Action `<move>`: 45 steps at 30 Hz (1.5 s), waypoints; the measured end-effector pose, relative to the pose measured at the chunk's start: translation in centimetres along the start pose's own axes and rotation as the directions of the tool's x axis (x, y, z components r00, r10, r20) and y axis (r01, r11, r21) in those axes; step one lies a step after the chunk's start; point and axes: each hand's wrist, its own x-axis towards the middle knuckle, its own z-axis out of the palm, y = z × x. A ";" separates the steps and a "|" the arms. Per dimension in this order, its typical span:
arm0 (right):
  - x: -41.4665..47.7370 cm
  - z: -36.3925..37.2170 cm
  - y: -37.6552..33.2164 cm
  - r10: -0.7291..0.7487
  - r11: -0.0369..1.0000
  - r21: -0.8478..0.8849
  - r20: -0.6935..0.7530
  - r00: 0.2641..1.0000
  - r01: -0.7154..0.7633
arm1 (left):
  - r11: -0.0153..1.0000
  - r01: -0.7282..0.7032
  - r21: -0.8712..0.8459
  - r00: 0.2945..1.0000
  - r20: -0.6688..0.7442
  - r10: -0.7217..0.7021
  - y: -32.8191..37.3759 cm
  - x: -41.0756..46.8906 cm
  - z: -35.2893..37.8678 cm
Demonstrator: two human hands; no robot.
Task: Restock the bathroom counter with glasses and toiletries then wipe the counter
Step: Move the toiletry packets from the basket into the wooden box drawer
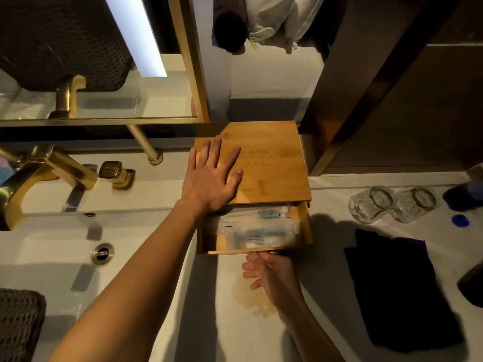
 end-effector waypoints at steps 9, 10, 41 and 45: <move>0.8 0.2 -0.9 0.053 0.998 -0.031 0.004 0.999 -0.053 | 1.000 -0.010 0.001 1.000 0.017 0.010 -0.1 0.1 -0.1; 0.9 0.2 -1.0 0.057 0.998 -0.027 0.004 0.998 -0.057 | 1.000 -0.009 0.000 1.000 0.015 0.009 0.0 0.1 -0.1; 7.3 1.2 -7.2 0.140 0.979 0.145 0.050 0.989 -0.146 | 1.000 -0.015 0.015 1.000 0.004 0.015 0.0 0.0 0.1; 7.7 0.9 -7.3 0.134 0.977 0.152 0.109 0.985 -0.150 | 1.000 -0.015 0.022 1.000 0.012 0.015 0.0 -0.1 -0.1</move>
